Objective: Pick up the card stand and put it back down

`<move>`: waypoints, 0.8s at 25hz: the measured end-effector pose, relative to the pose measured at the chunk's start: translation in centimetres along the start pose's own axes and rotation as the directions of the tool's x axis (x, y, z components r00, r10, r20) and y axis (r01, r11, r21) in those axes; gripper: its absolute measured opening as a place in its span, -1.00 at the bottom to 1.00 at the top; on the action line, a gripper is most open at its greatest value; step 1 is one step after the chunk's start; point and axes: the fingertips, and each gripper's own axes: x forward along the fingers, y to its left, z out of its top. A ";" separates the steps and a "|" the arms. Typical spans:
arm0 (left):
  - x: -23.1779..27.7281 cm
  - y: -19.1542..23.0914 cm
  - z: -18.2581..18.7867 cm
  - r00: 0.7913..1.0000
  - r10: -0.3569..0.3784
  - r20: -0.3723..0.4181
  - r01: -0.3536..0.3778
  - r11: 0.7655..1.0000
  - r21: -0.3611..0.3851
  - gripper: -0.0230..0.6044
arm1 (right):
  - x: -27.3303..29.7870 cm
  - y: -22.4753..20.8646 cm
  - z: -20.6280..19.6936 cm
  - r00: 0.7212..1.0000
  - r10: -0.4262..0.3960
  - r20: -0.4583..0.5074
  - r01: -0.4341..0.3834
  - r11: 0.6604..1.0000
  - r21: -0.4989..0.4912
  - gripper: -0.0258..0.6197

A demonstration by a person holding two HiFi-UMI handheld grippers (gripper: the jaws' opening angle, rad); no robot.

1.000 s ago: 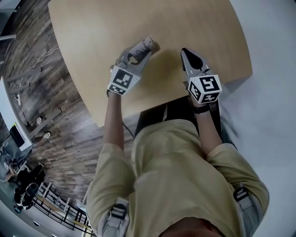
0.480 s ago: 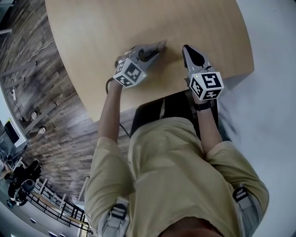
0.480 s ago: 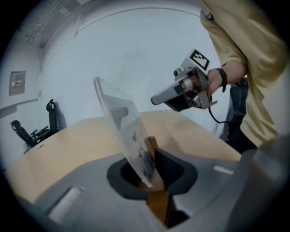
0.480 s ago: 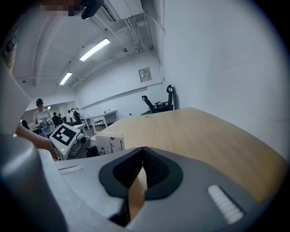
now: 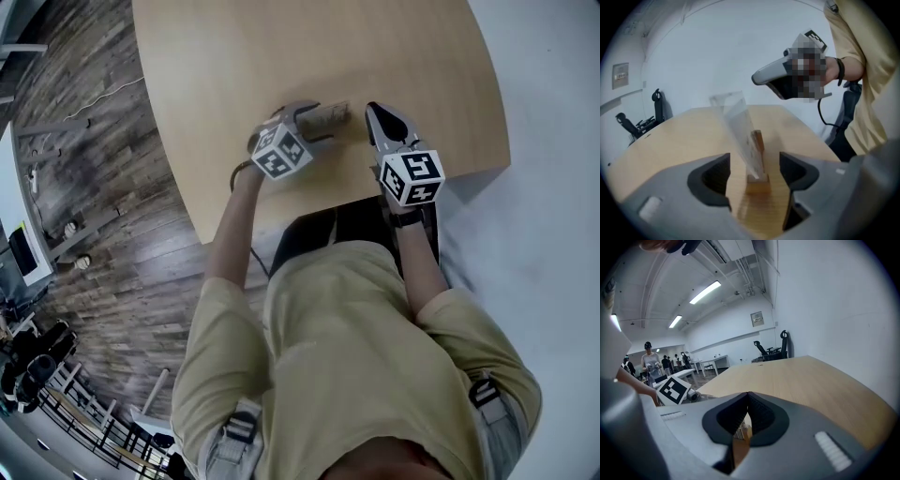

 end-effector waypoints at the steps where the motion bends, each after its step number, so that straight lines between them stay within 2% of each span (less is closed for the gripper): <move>1: -0.8 0.3 -0.1 1.000 0.017 0.004 -0.017 1.000 -0.014 0.11 | 0.0 0.6 0.7 1.000 0.006 0.008 -0.006 1.000 -0.008 -0.91; 4: -3.9 1.6 0.6 0.995 0.087 0.043 -0.083 0.993 -0.083 0.09 | -0.2 1.9 3.5 0.999 0.018 0.042 -0.017 0.999 -0.041 -0.91; 7: -7.9 2.5 2.5 0.979 0.176 0.105 -0.157 0.974 -0.164 0.05 | -1.5 3.1 6.2 0.996 0.026 0.080 -0.020 0.997 -0.069 -0.91; 9: -10.7 2.7 3.9 0.958 0.244 0.153 -0.209 0.954 -0.212 0.02 | -2.4 3.9 7.6 0.993 0.032 0.110 -0.022 0.996 -0.088 -0.91; 11: -13.9 3.2 5.7 0.921 0.331 0.207 -0.275 0.927 -0.256 -0.17 | -3.2 4.7 9.4 0.989 0.042 0.143 -0.027 0.994 -0.109 -0.91; 14: -18.7 4.2 9.2 0.843 0.463 0.272 -0.374 0.870 -0.322 -0.37 | -4.0 5.9 12.2 0.979 0.062 0.192 -0.035 0.989 -0.141 -0.91; 16: -22.1 4.4 11.4 0.777 0.555 0.295 -0.449 0.819 -0.358 -0.55 | -4.7 7.2 13.9 0.973 0.078 0.218 -0.042 0.986 -0.164 -0.91; 17: -23.8 4.5 12.5 0.734 0.606 0.307 -0.494 0.786 -0.373 -0.65 | -5.0 7.8 14.5 0.969 0.087 0.230 -0.046 0.983 -0.176 -0.91; 19: -26.8 4.6 14.1 0.637 0.704 0.314 -0.580 0.706 -0.406 -0.85 | -5.6 9.0 15.7 0.962 0.108 0.252 -0.057 0.978 -0.203 -0.91; 20: -28.0 4.6 14.8 0.596 0.743 0.306 -0.611 0.666 -0.428 -0.90 | -5.8 9.5 16.3 0.957 0.120 0.263 -0.062 0.974 -0.217 -0.91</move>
